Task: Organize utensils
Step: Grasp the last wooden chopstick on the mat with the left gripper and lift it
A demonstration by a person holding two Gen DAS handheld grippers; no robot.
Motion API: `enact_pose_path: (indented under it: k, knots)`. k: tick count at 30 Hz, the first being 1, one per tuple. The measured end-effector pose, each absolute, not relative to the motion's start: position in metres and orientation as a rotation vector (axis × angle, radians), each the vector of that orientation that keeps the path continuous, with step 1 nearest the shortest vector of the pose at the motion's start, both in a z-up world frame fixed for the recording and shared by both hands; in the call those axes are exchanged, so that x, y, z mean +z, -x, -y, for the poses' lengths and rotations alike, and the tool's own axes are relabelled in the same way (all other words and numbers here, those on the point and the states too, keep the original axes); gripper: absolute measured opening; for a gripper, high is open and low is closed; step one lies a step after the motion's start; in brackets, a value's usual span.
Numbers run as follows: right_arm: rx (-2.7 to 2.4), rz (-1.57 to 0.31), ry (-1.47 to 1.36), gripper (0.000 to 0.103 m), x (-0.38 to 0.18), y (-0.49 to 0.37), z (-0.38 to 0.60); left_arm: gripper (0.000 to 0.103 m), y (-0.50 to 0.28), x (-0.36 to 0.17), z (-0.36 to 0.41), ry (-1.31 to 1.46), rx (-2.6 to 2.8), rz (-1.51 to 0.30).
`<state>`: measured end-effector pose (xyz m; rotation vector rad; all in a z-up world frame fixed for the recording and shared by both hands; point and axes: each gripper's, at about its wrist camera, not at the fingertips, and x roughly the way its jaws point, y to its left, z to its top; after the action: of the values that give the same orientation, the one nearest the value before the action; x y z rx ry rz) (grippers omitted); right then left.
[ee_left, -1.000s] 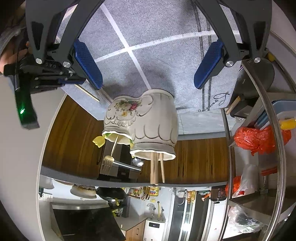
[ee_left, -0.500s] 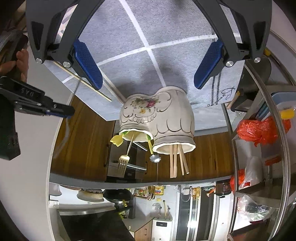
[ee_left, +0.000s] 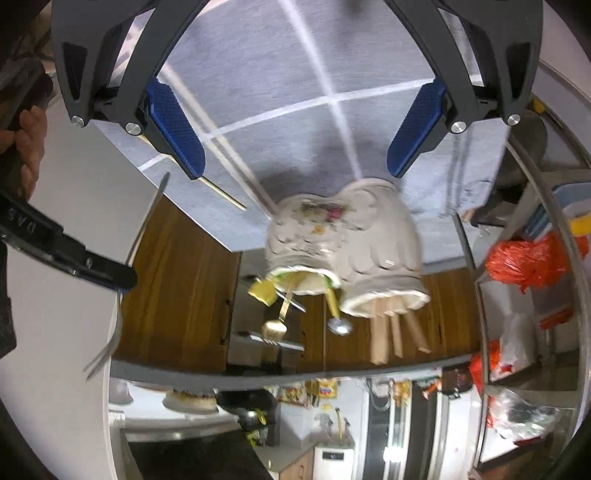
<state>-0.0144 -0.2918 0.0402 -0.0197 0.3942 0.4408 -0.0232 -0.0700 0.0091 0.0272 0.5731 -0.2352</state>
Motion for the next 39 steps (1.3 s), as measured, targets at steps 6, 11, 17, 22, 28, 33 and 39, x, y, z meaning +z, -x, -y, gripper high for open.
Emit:
enact_pose_path:
  k: [6,11,17,22,28,33,39]
  knots:
    - [0.397,-0.387,-0.029,0.006,0.044,0.011,0.316,0.091,-0.008,-0.01,0.108,0.037,-0.237,-0.701]
    - [0.362,-0.385,-0.054,0.006,0.045,0.009,0.335,0.084,-0.022,-0.028,0.141,0.037,-0.213,-0.775]
    - [0.345,-0.365,-0.089,0.006,0.044,0.011,0.354,0.072,-0.036,-0.037,0.178,-0.014,-0.163,-0.821]
    - [0.352,-0.368,-0.13,0.006,0.042,0.012,0.37,0.059,-0.051,-0.047,0.199,-0.033,-0.118,-0.882]
    - [0.364,-0.377,-0.153,0.006,0.038,0.013,0.378,0.047,-0.065,-0.051,0.221,-0.105,-0.04,-0.901]
    - [0.378,-0.374,-0.164,0.006,0.038,0.016,0.38,0.015,-0.081,-0.049,0.229,-0.094,-0.049,-0.917]
    - [0.387,-0.367,-0.162,0.006,0.04,0.019,0.379,0.004,-0.089,-0.047,0.212,-0.044,-0.114,-0.952]
